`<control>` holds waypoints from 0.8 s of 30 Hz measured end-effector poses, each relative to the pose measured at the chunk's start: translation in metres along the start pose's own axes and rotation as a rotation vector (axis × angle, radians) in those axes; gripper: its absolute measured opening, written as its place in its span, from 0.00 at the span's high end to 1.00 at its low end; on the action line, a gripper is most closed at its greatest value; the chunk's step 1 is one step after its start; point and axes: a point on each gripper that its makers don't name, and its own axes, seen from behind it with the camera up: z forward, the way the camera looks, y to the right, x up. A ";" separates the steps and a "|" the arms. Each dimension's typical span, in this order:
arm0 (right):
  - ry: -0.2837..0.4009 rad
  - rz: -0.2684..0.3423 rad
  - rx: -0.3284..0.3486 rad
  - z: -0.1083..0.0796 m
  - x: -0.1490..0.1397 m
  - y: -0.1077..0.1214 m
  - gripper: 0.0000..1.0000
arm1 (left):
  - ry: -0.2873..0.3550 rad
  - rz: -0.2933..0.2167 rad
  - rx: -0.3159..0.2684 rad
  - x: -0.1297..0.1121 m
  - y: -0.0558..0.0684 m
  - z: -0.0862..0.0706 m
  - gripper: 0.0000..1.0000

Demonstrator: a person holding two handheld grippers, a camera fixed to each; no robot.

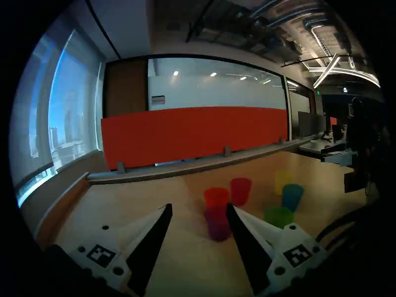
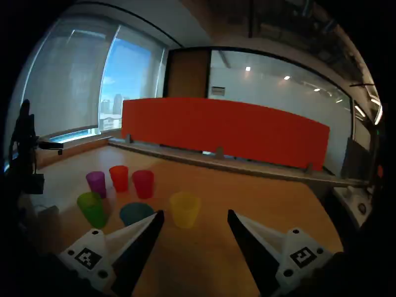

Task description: Pour water

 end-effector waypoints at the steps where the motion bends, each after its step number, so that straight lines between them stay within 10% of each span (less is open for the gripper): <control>1: 0.014 0.001 -0.018 0.000 0.003 0.004 0.01 | 0.012 0.000 0.013 0.002 -0.002 -0.001 0.20; 24: 0.170 0.056 -0.301 -0.008 0.019 0.037 0.01 | 0.184 -0.101 0.183 0.031 -0.024 -0.005 0.20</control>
